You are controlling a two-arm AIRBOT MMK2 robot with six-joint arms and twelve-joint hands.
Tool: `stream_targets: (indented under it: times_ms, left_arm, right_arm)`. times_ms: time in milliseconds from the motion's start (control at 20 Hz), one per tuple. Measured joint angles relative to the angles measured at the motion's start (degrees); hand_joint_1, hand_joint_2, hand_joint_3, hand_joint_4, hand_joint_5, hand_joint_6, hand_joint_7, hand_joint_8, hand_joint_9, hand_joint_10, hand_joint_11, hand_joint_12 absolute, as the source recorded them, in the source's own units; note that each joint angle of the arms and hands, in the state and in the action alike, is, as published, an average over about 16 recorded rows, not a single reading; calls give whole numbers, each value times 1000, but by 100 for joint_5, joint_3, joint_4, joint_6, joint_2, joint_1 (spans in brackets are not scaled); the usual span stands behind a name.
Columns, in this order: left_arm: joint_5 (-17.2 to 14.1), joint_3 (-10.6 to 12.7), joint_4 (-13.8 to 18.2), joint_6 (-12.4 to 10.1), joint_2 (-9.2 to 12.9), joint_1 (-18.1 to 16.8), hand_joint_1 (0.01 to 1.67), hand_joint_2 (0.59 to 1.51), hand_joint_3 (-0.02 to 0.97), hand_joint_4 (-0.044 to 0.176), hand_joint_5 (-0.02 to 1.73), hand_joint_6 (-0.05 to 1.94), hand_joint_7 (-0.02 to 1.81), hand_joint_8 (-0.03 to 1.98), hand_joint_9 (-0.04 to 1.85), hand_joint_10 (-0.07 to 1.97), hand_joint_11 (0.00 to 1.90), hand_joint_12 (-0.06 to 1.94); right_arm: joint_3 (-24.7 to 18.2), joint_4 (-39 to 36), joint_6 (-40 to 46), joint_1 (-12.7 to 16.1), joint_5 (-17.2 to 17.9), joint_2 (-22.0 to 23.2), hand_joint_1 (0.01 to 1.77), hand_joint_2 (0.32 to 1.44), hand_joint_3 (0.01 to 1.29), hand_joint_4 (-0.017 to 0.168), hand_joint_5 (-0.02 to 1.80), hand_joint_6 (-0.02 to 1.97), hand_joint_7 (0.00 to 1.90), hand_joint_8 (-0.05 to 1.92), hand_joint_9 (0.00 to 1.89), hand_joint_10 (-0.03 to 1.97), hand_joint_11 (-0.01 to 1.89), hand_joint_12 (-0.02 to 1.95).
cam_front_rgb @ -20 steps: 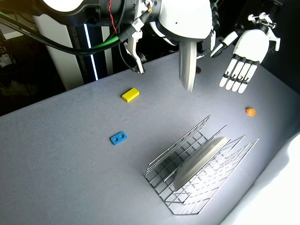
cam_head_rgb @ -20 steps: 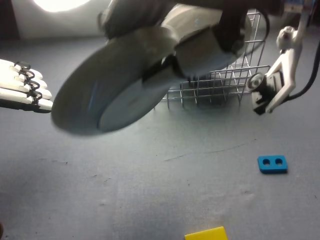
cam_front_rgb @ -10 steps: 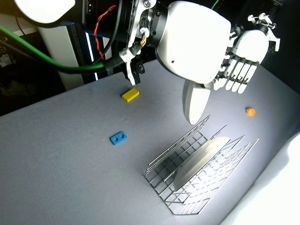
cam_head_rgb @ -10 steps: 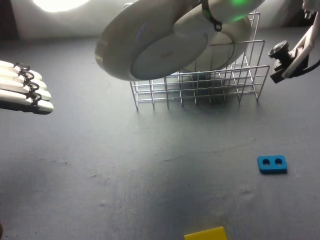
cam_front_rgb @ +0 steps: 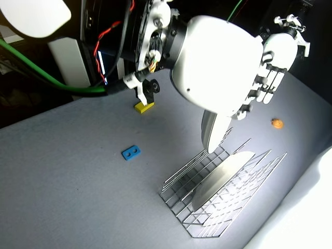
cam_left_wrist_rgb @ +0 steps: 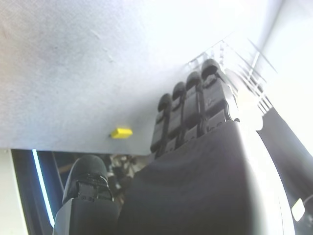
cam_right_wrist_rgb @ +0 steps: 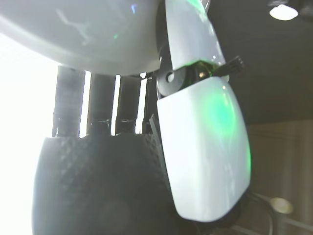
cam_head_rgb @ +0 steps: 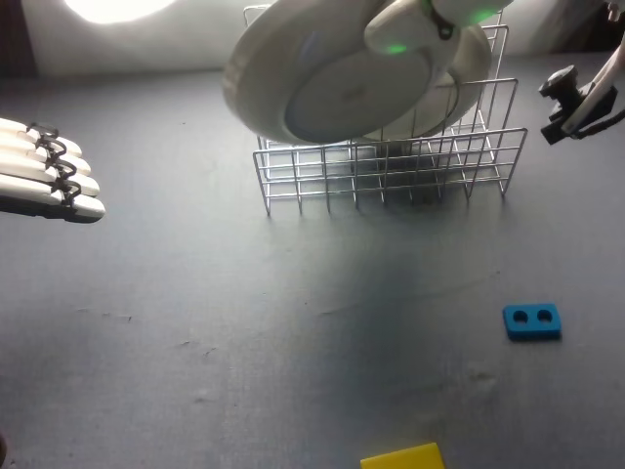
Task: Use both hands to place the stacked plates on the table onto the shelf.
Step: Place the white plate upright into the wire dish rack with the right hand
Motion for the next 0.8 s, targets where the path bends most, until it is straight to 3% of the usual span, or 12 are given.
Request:
stream_targets:
  times_ms: [450, 800]
  left_arm:
    - [0, 0, 42, 0, -15, -27, 14, 1189, 10, 4, 70, 6, 56, 1, 32, 8, 21, 18]
    - [0, 0, 83, 1, -34, -54, 14, 1187, 10, 4, 70, 6, 53, 1, 30, 8, 18, 17]
  right_arm:
    - [530, 388, -8, -114, -385, -241, 1385, 991, 15, -9, 932, 843, 1038, 834, 1060, 1019, 926, 1143]
    - [823, 454, -46, -301, -451, -480, 1385, 994, 15, -9, 931, 844, 1043, 822, 1070, 994, 949, 1124]
